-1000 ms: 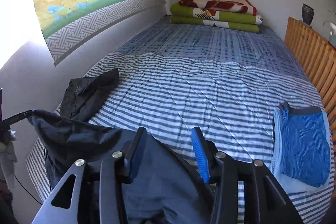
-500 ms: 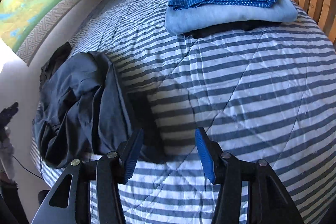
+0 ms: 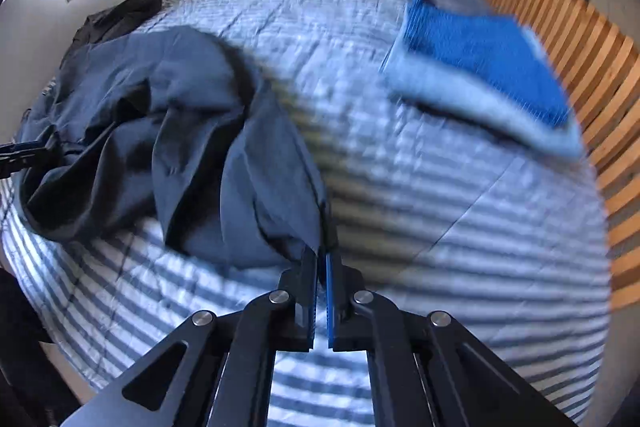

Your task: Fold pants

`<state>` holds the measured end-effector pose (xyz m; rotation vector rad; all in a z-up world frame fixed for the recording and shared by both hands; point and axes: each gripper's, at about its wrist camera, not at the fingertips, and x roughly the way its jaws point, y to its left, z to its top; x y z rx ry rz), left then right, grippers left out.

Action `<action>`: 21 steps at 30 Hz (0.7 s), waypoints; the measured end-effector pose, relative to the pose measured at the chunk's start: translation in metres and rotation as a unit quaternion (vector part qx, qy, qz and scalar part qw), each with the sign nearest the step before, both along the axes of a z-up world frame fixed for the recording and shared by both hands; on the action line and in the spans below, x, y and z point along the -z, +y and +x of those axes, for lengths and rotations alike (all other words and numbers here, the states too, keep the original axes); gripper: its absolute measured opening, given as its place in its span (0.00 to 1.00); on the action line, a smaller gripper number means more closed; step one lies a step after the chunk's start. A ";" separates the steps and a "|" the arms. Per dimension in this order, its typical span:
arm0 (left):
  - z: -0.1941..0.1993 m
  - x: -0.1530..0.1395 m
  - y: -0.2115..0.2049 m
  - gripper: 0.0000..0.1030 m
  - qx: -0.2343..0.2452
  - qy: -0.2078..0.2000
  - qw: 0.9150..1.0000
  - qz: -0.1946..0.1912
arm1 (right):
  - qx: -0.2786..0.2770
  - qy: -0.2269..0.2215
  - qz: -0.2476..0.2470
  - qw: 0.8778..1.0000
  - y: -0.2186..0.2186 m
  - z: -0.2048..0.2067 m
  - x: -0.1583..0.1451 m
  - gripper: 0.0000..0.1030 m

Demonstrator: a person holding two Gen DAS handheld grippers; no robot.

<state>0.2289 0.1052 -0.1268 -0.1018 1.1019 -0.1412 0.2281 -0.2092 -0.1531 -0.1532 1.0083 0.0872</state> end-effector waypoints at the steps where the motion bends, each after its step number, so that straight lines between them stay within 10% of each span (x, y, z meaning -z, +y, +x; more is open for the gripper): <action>1: 0.000 -0.001 0.003 0.65 0.000 -0.001 1.000 0.003 | 0.012 -0.012 -0.014 1.000 -0.008 0.007 -0.014 0.03; 7: -0.008 -0.010 0.007 0.65 0.004 -0.006 1.000 -0.011 | 0.178 -0.077 -0.119 0.974 -0.066 0.088 -0.073 0.24; 13: -0.024 -0.011 -0.008 0.65 0.045 -0.007 0.999 -0.013 | 0.131 -0.075 0.014 0.988 -0.039 0.058 -0.068 0.47; 17: -0.039 -0.010 0.002 0.65 0.026 -0.011 1.000 -0.010 | 0.053 0.014 0.142 0.988 0.014 0.048 -0.013 0.53; 21: -0.059 -0.016 0.032 0.65 -0.018 -0.022 0.999 -0.028 | 0.032 0.055 0.151 0.986 0.068 0.071 0.030 0.53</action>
